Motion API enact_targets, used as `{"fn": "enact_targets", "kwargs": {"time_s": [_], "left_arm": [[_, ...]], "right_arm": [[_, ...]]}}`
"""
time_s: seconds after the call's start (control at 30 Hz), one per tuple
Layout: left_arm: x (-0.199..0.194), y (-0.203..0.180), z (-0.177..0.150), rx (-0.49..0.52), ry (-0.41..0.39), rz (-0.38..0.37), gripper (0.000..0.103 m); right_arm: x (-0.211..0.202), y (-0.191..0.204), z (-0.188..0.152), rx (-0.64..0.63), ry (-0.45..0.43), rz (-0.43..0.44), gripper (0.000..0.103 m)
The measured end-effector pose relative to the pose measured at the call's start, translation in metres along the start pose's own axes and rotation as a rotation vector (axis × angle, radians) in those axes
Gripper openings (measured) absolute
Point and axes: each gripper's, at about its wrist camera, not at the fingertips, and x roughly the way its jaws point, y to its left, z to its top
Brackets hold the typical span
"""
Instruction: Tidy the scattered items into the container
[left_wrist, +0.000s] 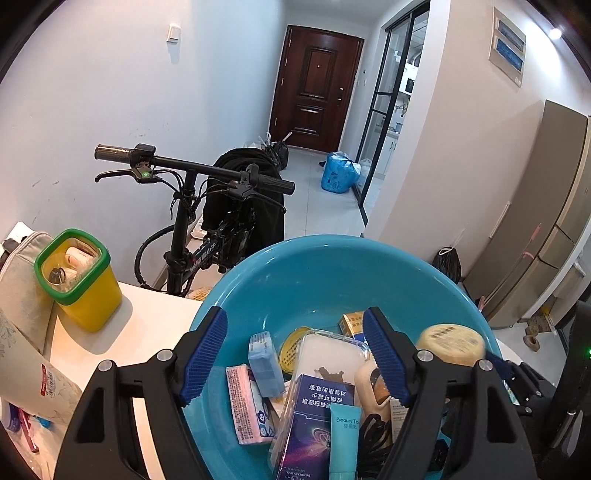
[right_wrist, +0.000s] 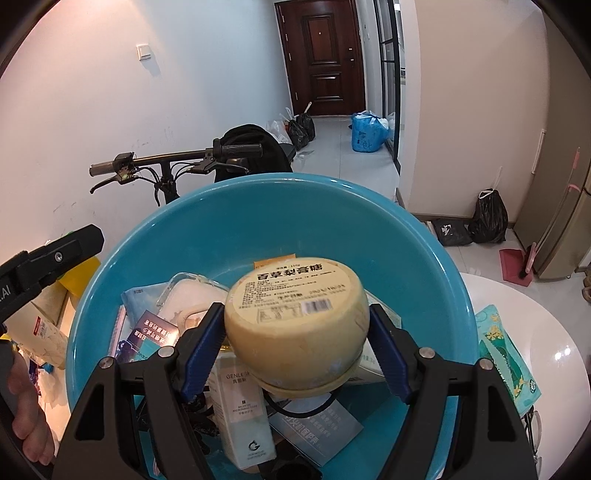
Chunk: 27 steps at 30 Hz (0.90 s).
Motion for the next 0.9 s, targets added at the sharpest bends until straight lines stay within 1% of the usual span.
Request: {"fn": "enact_targets", "kwargs": {"time_s": [0.07,0.1,0.23,0.4,0.63,0.67,0.77,0.83,0.9], "left_arm": [[-0.001,-0.001,-0.001,0.004,-0.002,0.004,0.078],[-0.002,-0.001,0.0,0.007,-0.004,0.007,0.078],[-0.006,-0.001,0.0,0.014,-0.021,0.008,0.078],[-0.019,-0.005,0.002,0.028,-0.058,0.009,0.078],[-0.04,-0.01,0.005,0.037,-0.103,-0.015,0.078],[-0.044,-0.011,0.005,0.038,-0.11,-0.018,0.078],[-0.056,-0.013,0.007,0.041,-0.137,-0.027,0.086],[-0.067,-0.014,0.008,0.047,-0.171,-0.027,0.086],[-0.079,-0.015,0.009,0.049,-0.203,-0.028,0.086]], "right_arm": [[-0.001,0.001,0.0,-0.005,-0.011,-0.009,0.083],[-0.001,0.003,0.002,-0.008,-0.016,-0.014,0.084],[-0.006,0.004,0.004,-0.02,-0.037,-0.037,0.084],[-0.014,0.0,0.008,0.001,-0.057,-0.031,0.084],[-0.038,-0.007,0.015,0.039,-0.118,-0.019,0.086],[-0.042,-0.008,0.016,0.044,-0.128,-0.017,0.087],[-0.057,-0.01,0.018,0.056,-0.166,-0.015,0.091],[-0.067,-0.011,0.02,0.063,-0.192,-0.019,0.095],[-0.078,-0.011,0.021,0.072,-0.224,-0.031,0.102]]}}
